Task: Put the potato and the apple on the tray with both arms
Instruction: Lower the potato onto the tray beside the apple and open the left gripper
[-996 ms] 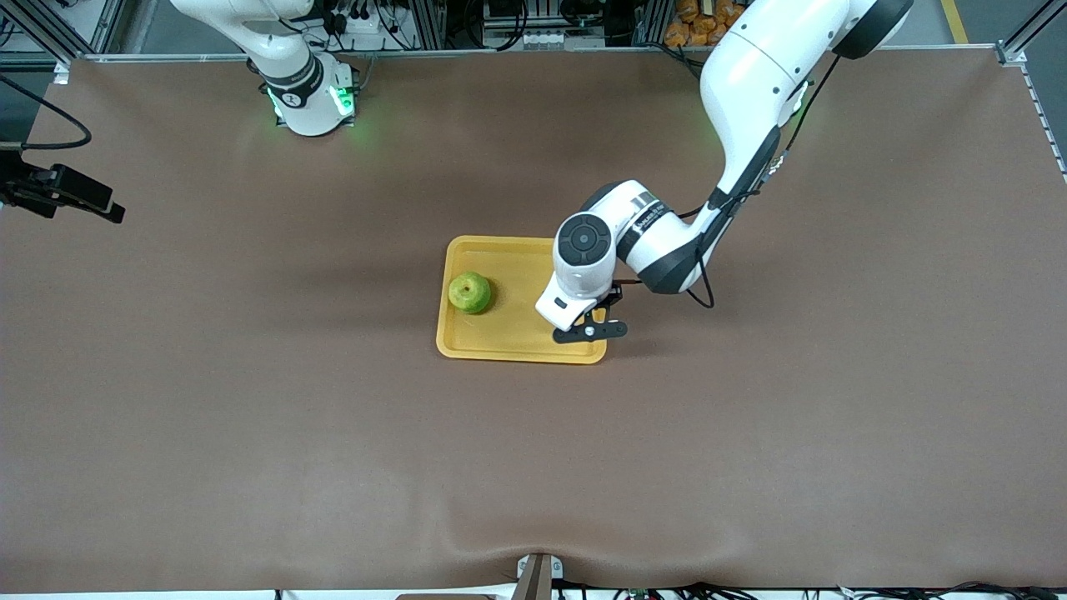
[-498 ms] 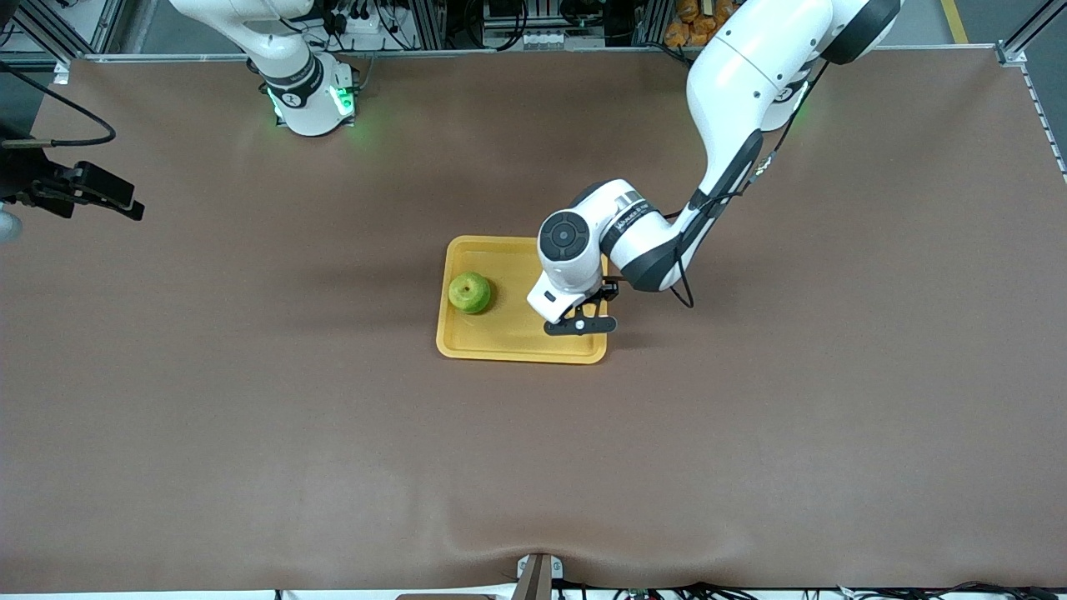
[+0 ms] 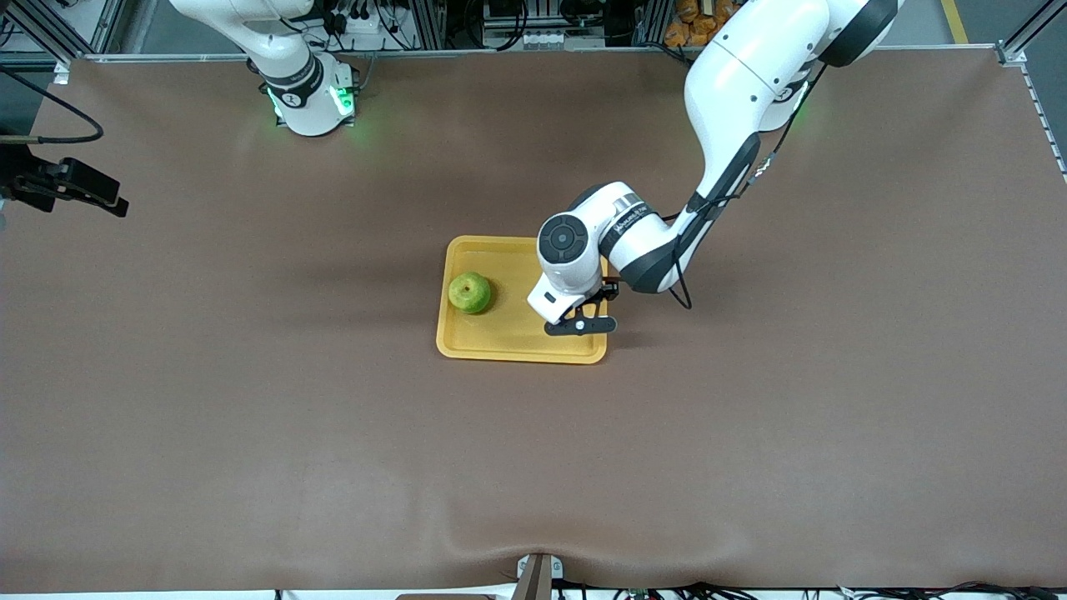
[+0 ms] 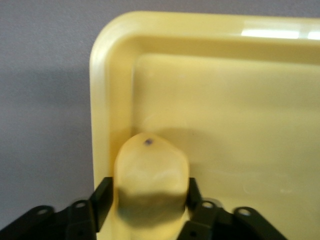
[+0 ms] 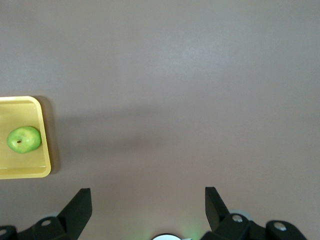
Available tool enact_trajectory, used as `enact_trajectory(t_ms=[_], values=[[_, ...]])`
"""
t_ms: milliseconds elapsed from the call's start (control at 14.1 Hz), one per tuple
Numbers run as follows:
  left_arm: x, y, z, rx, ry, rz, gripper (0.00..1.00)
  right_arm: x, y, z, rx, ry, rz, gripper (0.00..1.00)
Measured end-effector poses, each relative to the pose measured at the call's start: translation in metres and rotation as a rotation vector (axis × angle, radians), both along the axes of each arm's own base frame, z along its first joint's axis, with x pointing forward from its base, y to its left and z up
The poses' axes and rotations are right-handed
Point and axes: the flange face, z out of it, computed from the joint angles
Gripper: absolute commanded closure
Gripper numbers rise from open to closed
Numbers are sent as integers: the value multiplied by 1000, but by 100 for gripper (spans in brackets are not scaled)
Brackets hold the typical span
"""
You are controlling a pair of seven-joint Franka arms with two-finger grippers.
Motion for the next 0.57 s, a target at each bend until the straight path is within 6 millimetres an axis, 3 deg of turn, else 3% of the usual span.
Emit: enact_trajectory(t_ms=[356, 569], values=[[14, 11, 9, 17, 4, 35, 0, 0, -2, 2, 0, -4, -5, 0], [28, 14, 57, 35, 41, 94, 0, 0, -2, 2, 0, -5, -5, 0]])
